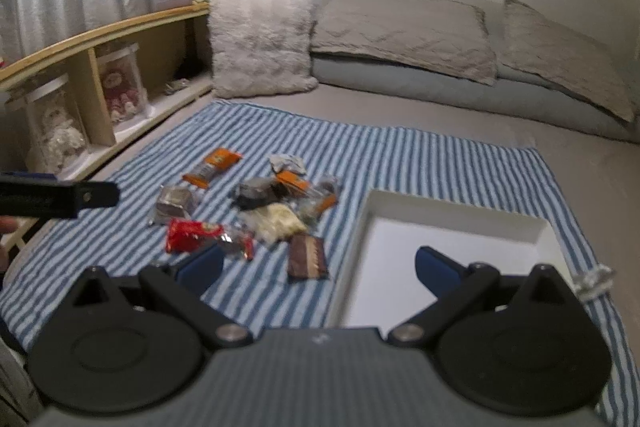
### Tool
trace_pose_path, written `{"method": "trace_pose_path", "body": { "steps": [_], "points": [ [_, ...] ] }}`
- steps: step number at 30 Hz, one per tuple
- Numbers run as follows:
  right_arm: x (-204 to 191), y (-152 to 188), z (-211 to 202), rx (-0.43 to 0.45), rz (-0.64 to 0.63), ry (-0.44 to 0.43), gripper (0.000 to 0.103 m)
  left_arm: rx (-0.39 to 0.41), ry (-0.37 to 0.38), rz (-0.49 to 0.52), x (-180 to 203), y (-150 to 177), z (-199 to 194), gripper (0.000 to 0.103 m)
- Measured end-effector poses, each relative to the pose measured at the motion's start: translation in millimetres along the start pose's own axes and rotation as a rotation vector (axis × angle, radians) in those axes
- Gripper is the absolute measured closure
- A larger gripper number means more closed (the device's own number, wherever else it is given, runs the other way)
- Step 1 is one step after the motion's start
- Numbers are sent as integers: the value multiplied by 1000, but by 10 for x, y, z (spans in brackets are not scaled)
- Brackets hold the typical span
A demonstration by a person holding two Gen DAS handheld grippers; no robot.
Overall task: Organize snacks
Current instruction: 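Grasp the red snack bar with the left tool while the right tool grasps the brown chocolate bar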
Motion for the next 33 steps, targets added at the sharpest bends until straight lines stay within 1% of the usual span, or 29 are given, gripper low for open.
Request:
{"method": "trace_pose_path", "body": {
  "steps": [3,5,9,15,17,21,24,26,28,30,31,33],
  "points": [
    [-36,-113,137,20,-25,-13,0,14,-11,-6,-5,-117,142,0],
    [-45,-168,253,18,-23,-31,0,15,-18,-11,-7,-174,238,0],
    [-72,-242,457,13,-9,-62,0,-1,-28,-24,-27,-261,475,0],
    [-147,-374,823,37,-69,-57,0,1,-4,-10,-15,-369,790,0],
    [-179,-388,934,38,-82,-58,0,6,-11,7,10,-392,908,0],
    [-200,-395,1258,-7,-92,-62,0,-17,-36,64,56,-426,1172,0],
    [-208,-352,1457,-17,-111,-77,0,-21,-40,77,52,-439,1346,0],
    [-208,-329,1595,-53,-125,-78,0,-26,-28,78,42,-440,1446,0],
    [-191,-288,1738,-96,-133,-98,0,-43,-7,79,44,-431,1552,0],
    [-181,-270,1873,-139,-146,-86,1,-58,22,67,57,-412,1652,0],
    [-181,-264,1936,-155,-158,-96,2,-73,33,66,69,-402,1709,0],
    [-190,-249,2046,-182,-189,-102,10,-88,49,83,102,-382,1806,0]
  ]
}}
Point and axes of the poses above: each gripper's, at about its wrist camera, not at the fingertips, and z roughly the way its jaws point, x to its right, y to its underside, the point moved 3 cm from there along z, roughly the way its jaws point, and after that the axes turned 3 degrees about z, right-handed, at the moved point
